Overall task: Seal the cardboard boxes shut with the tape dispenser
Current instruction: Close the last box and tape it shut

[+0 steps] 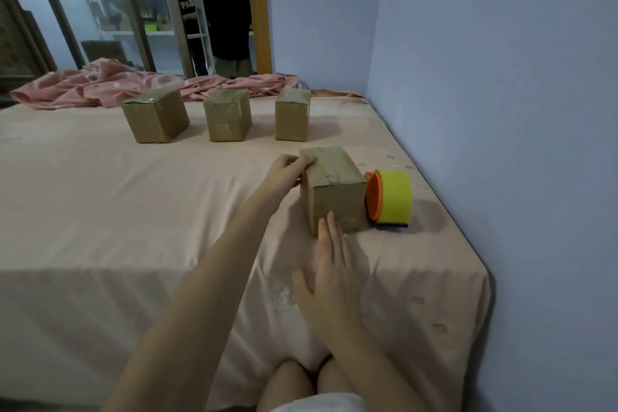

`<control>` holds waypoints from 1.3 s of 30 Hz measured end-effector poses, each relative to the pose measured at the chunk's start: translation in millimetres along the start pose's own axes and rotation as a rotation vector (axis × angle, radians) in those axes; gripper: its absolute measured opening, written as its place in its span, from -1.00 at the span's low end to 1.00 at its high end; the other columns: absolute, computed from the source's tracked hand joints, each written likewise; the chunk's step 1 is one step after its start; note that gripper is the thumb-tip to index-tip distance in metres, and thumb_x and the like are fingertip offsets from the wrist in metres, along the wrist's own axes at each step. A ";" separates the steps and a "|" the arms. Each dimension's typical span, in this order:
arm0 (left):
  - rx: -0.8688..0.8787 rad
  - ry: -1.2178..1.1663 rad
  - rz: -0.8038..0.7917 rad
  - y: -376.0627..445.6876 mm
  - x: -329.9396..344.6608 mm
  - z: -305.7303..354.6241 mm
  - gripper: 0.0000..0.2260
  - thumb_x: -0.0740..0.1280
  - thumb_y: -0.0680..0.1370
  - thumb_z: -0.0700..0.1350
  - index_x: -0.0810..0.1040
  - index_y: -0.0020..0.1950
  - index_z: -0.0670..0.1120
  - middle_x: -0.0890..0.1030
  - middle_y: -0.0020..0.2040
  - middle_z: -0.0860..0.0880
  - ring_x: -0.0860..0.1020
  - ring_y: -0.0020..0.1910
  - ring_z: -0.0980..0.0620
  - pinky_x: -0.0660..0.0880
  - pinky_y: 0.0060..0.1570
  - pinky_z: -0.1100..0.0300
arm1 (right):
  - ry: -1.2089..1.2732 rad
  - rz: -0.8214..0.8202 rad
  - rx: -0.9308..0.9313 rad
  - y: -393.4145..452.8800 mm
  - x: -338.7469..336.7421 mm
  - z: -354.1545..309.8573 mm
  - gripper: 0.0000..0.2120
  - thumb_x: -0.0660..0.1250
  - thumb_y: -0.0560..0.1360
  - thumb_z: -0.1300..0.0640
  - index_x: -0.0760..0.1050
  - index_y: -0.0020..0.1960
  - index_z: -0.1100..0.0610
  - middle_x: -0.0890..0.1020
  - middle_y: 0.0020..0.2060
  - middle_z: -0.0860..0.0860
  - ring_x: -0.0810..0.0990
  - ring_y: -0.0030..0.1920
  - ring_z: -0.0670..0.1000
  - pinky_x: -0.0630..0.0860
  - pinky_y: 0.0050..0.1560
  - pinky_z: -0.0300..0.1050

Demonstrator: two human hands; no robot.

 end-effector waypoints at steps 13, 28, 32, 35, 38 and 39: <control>0.089 0.075 0.002 -22.1 -21.0 -7.8 -0.35 0.22 0.50 0.29 0.21 0.50 0.00 0.31 0.44 0.02 0.36 0.37 -0.02 0.38 0.21 0.13 | 0.293 0.510 0.311 41.8 -70.1 85.5 -0.42 0.41 0.30 0.36 0.36 0.26 0.08 0.41 0.13 -0.10 0.39 0.18 -0.07 0.43 0.16 -0.10; 0.207 0.289 -0.310 -53.1 -6.0 -5.3 -0.24 0.41 0.48 -0.13 0.02 0.55 -0.01 0.30 0.44 0.03 0.37 0.38 -0.01 0.46 0.11 0.35 | 0.222 -0.007 0.210 55.2 -81.7 114.8 -0.80 0.48 0.38 0.10 0.55 -0.02 0.03 0.53 -0.11 0.05 0.55 -0.08 0.05 0.46 -0.14 -0.26; 0.205 0.409 -0.199 -61.9 -10.1 1.1 -0.07 0.42 0.39 0.11 -0.10 0.56 0.00 0.06 0.55 -0.01 0.17 0.49 0.00 0.24 0.40 0.11 | 0.158 0.156 0.096 54.9 -107.2 92.9 -0.81 0.51 0.36 0.08 0.61 -0.05 0.06 0.52 -0.21 -0.07 0.51 -0.23 -0.09 0.34 -0.25 -0.49; 0.441 0.554 -0.077 -86.3 -9.2 21.8 -0.02 0.36 0.27 0.34 -0.02 0.55 0.08 0.08 0.54 0.11 0.09 0.48 0.18 0.13 0.39 0.20 | 0.448 0.297 0.102 54.1 -132.2 66.7 -0.80 0.52 0.35 0.12 0.55 -0.14 -0.10 0.64 -0.27 -0.22 0.60 -0.20 -0.22 0.42 -0.21 -0.45; 0.647 0.635 -0.140 -120.9 13.9 39.9 0.01 0.38 0.24 0.42 -0.01 0.54 0.11 0.12 0.53 0.11 0.09 0.48 0.20 0.14 0.40 0.19 | 0.785 0.437 0.059 52.6 -157.1 32.7 -0.84 0.50 0.32 0.12 0.57 -0.15 -0.06 0.66 -0.30 -0.26 0.62 -0.25 -0.24 0.50 -0.29 -0.40; 0.699 0.677 -0.158 -130.8 26.0 43.3 0.03 0.39 0.23 0.41 0.01 0.54 0.07 0.15 0.53 0.09 0.13 0.48 0.16 0.18 0.41 0.15 | 0.874 0.475 0.038 52.6 -161.3 21.2 -0.87 0.47 0.33 0.11 0.58 -0.15 -0.02 0.66 -0.32 -0.23 0.62 -0.27 -0.22 0.50 -0.33 -0.38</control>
Point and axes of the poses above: each hand's wrist, its own y-axis towards the middle knuckle, its own x-axis out of the palm, z = x × y, the point moved 2 cm from there along y, towards the middle knuckle
